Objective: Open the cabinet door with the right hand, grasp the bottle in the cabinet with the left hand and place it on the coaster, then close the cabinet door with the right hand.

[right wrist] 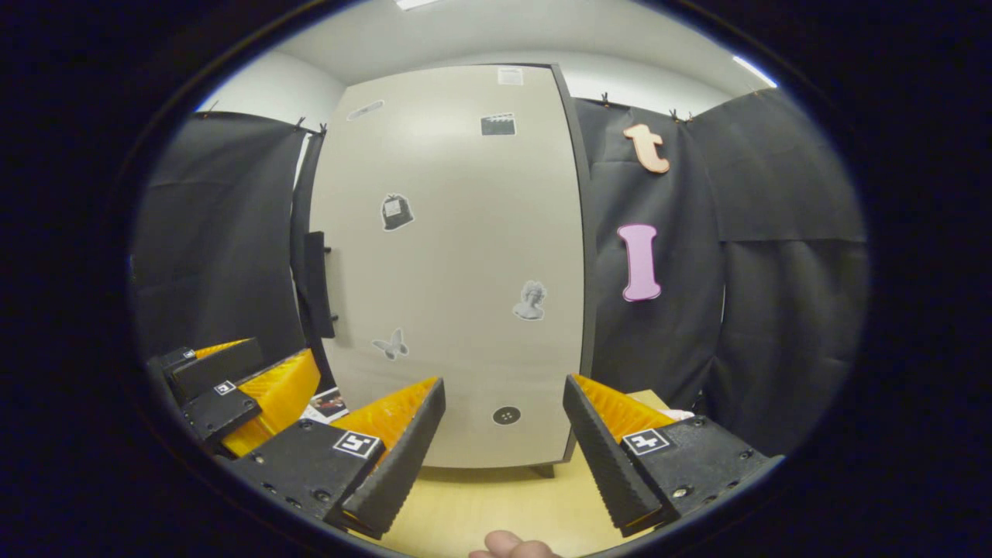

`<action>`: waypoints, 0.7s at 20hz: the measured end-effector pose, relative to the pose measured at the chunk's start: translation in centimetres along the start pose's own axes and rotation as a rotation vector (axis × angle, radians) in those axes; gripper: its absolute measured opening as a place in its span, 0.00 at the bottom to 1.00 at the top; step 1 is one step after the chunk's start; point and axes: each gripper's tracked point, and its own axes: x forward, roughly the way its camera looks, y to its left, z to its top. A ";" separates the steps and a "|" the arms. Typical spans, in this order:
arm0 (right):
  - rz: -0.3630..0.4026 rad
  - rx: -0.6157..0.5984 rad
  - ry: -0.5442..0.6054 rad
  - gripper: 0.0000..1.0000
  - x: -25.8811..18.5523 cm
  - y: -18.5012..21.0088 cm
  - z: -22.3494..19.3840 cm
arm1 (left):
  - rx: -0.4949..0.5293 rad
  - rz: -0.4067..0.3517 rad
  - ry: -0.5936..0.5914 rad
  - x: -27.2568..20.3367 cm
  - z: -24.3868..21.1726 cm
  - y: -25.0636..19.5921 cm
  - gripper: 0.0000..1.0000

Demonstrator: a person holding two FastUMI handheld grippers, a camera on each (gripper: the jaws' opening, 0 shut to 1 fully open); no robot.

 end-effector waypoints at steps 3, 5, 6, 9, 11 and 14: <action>0.006 -0.009 -0.005 0.94 0.0 -0.1 0.1 | -0.025 0.003 0.004 0.7 0.1 -0.1 0.95; 0.011 -0.016 -0.002 0.99 0.0 -0.2 0.0 | -0.037 -0.005 0.012 0.7 -0.2 -0.3 0.95; 0.014 -0.017 -0.003 0.95 -0.1 -0.2 0.0 | -0.035 -0.006 0.013 0.8 -0.3 -0.2 0.95; 0.018 -0.023 -0.007 0.99 -0.1 -0.4 0.1 | -0.026 -0.013 0.006 0.9 -0.1 -0.5 0.95; 0.023 -0.024 -0.007 0.95 -0.1 -0.5 0.1 | -0.029 -0.012 0.007 1.0 -0.1 -0.5 0.95; 0.032 -0.033 -0.010 0.95 -0.1 -0.4 0.1 | -0.029 -0.006 0.002 1.1 0.0 -0.1 0.95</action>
